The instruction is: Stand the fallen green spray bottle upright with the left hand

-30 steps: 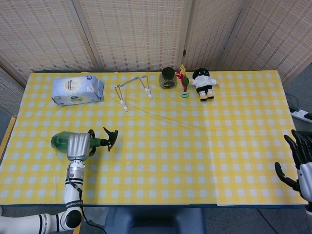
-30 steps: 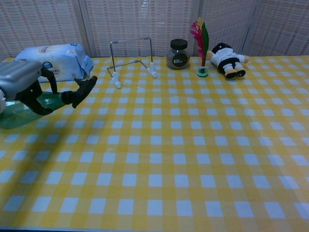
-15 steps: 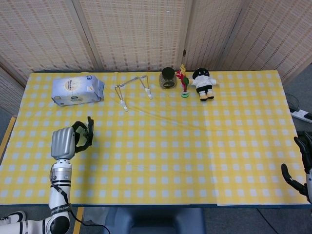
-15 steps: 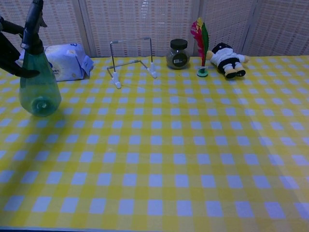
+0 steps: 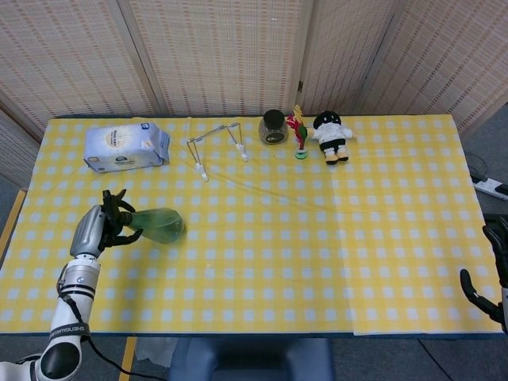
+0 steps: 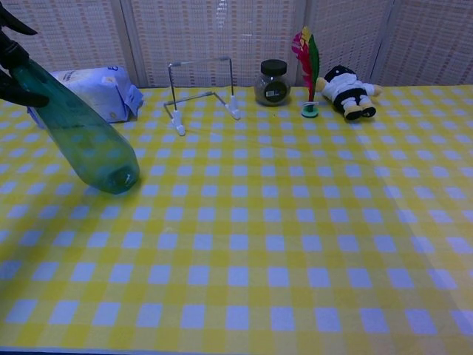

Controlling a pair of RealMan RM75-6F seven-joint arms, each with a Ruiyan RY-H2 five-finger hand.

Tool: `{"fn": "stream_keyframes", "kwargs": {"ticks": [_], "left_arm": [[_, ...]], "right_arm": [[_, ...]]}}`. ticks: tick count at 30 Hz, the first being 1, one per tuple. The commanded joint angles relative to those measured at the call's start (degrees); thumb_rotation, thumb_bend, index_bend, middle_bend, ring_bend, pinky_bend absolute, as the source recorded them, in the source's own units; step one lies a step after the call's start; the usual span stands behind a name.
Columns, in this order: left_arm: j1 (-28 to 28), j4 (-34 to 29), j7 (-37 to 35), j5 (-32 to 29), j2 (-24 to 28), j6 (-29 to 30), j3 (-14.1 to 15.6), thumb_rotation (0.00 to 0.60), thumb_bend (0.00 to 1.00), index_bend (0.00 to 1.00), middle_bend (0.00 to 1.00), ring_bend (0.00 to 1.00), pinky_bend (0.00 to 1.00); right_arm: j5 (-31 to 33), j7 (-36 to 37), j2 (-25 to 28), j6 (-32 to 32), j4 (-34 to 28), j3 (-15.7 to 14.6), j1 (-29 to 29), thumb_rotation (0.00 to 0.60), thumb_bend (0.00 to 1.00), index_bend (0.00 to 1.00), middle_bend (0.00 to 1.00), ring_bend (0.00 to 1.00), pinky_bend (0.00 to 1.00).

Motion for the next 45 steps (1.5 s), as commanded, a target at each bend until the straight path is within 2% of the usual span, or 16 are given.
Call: {"fn": "stream_keyframes", "kwargs": {"ticks": [1,7,11,19,26,34,37,41,45], "left_arm": [[-0.83,-1.26,-2.1,-3.53,3.29,-3.06,-1.57,0.6,0.64,0.71,1.0,1.0,1.0],[-2.86,-1.15,-2.98,-8.0,6.73,-5.57,-1.97,0.6,0.65,0.71,1.0,1.0,1.0],[-4.23,-0.65,-2.65,-9.31,7.74,-5.57,-1.07,0.6,0.65,0.71,1.0,1.0,1.0],[-5.72,-0.26,-3.4,-8.18,7.39,-3.91,1.29,0.6,0.65,0.71,1.0,1.0,1.0],[-5.82,0.02,-4.89,-6.62,7.68,-4.72,3.59,0.6,0.65,0.71,1.0,1.0,1.0],[-7.1,1.19,-5.4,-6.2,6.64,-4.03,4.88,0.6,0.65,0.7,1.0,1.0,1.0],[-7.39,1.48,-5.99,-5.61,6.17,-3.64,5.05,0.6,0.62,0.68,1.0,1.0,1.0],[-7.26,1.72,-6.85,-3.89,5.99,-3.41,5.56,0.6,0.52,0.61,1.0,1.0,1.0],[-7.02,2.03,-7.3,-1.87,5.9,-2.94,6.28,0.6,0.51,0.58,1.0,1.0,1.0]], "right_arm": [[-0.01,-0.17,-0.06,-0.18,0.0,-0.01,0.08,0.6,0.46,0.0,0.0,0.0,0.0],[0.24,-0.5,-0.13,-1.01,-0.13,-0.05,0.32,0.6,0.46,0.0,0.0,0.0,0.0],[0.27,-0.65,-0.16,-1.05,-0.14,-0.02,0.32,0.6,0.46,0.0,0.0,0.0,0.0],[0.1,-0.81,-0.19,-1.04,-0.18,-0.06,0.31,0.6,0.46,0.0,0.0,0.0,0.0],[-0.02,-1.0,-0.27,-1.16,-0.18,-0.11,0.35,0.6,0.46,0.0,0.0,0.0,0.0],[0.1,-0.9,-0.23,-1.19,-0.12,-0.01,0.37,0.6,0.46,0.0,0.0,0.0,0.0],[0.03,-0.83,-0.19,-1.32,-0.06,-0.08,0.42,0.6,0.46,0.0,0.0,0.0,0.0],[0.12,-0.75,-0.18,-1.16,-0.04,0.03,0.38,0.6,0.46,0.0,0.0,0.0,0.0],[0.06,-0.88,-0.21,-1.38,-0.04,-0.07,0.44,0.6,0.46,0.0,0.0,0.0,0.0]]}}
